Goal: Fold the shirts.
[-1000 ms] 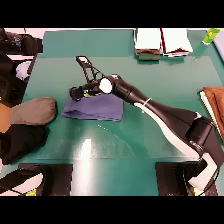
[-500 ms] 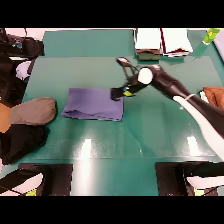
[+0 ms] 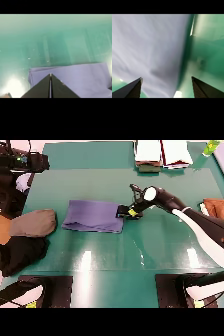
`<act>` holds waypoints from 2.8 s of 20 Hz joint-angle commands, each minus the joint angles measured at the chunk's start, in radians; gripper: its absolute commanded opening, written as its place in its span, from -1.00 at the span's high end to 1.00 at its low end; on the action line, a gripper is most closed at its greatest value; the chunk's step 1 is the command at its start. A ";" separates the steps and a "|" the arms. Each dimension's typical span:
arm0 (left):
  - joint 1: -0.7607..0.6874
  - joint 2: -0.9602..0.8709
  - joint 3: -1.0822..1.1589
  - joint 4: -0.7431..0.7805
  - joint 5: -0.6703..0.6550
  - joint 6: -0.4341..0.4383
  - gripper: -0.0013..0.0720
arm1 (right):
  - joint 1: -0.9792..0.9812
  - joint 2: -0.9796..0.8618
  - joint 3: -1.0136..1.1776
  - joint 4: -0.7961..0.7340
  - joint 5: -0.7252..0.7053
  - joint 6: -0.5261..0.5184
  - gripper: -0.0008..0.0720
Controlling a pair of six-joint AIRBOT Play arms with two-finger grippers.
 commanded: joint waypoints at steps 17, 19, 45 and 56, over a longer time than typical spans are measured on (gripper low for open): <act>-0.210 -0.002 0.000 -0.023 0.003 0.053 0.88 | -0.216 0.067 0.203 -0.359 0.141 -0.021 0.93; -0.259 -0.002 0.000 -0.024 0.013 0.053 0.88 | -0.364 0.142 0.203 -0.396 0.183 -0.068 0.93; -0.300 -0.001 0.000 -0.061 0.010 0.043 0.88 | -1.313 0.262 0.589 -0.232 0.146 -0.229 0.93; -0.300 -0.001 0.000 -0.061 -0.033 0.047 0.88 | -1.363 0.394 0.314 -0.458 0.297 -0.329 0.93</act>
